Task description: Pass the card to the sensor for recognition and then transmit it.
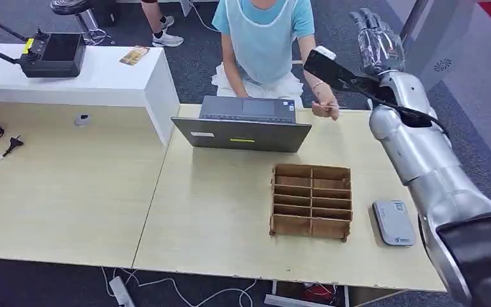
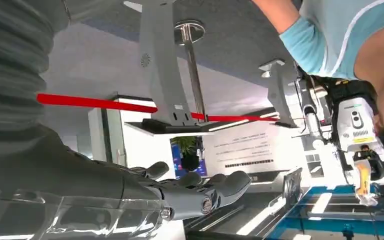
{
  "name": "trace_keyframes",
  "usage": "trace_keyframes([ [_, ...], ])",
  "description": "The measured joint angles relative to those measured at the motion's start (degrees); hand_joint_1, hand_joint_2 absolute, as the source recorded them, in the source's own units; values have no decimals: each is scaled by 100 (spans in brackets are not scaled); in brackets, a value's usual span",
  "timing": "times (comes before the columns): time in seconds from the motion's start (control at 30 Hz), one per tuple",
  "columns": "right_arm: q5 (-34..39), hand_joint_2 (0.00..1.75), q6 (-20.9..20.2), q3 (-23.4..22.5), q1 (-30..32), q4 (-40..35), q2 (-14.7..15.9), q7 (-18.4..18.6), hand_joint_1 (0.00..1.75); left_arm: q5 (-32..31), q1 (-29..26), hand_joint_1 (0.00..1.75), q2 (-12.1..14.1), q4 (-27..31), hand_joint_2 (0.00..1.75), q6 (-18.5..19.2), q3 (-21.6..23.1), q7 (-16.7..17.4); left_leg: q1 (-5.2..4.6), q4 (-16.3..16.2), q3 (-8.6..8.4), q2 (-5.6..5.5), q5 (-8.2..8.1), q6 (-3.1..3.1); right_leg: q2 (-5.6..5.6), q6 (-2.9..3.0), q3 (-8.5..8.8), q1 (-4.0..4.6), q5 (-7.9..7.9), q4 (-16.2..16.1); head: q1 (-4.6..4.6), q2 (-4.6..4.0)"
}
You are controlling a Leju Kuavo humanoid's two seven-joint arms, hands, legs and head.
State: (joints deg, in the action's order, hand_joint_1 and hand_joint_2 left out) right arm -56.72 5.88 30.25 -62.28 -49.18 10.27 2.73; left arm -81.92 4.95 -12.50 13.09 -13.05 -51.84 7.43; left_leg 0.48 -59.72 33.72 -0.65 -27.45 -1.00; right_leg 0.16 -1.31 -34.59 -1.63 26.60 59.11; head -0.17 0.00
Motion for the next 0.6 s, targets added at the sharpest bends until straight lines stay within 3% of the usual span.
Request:
trace_keyframes([
  [0.13, 346, 175, 131, -196, 191, -314, 0, -174, 0, 35, -16, 0, 0, 0, 0, -22, 0, -15, 0, 0, 0, -1, -1, 0, -1, 0, 0, 0, 0, 0, 0, 0],
  [0.23, 995, 175, 216, -481, 566, -825, 0, -280, 0, 105, -33, 0, -2, 0, 0, -44, -2, -15, 0, 0, 1, -3, -1, 0, -6, 0, 1, 0, 1, -1, 2, 0],
  [0.3, 1732, 175, 119, -744, 896, -1242, -11, -339, 0, 146, -51, 0, -2, 0, 0, -68, -9, -15, 0, 1, 3, -3, -3, 1, -7, -1, 1, 0, 1, -1, 0, 0],
  [0.47, 4626, 175, -784, -1505, 1800, -2132, -31, -555, 0, 302, -70, 0, -13, 0, 0, -201, -105, -4, 0, 0, 2, -5, -3, 2, -10, -1, 0, 0, 1, -4, 2, 0],
  [0.6, 5760, 175, -1065, -1897, 2582, -2916, 142, -809, 0, 350, -89, 0, -13, 0, 0, -254, -173, -4, 0, 0, 4, -10, -5, 4, -14, -1, 0, 0, 2, -6, 2, 0],
])
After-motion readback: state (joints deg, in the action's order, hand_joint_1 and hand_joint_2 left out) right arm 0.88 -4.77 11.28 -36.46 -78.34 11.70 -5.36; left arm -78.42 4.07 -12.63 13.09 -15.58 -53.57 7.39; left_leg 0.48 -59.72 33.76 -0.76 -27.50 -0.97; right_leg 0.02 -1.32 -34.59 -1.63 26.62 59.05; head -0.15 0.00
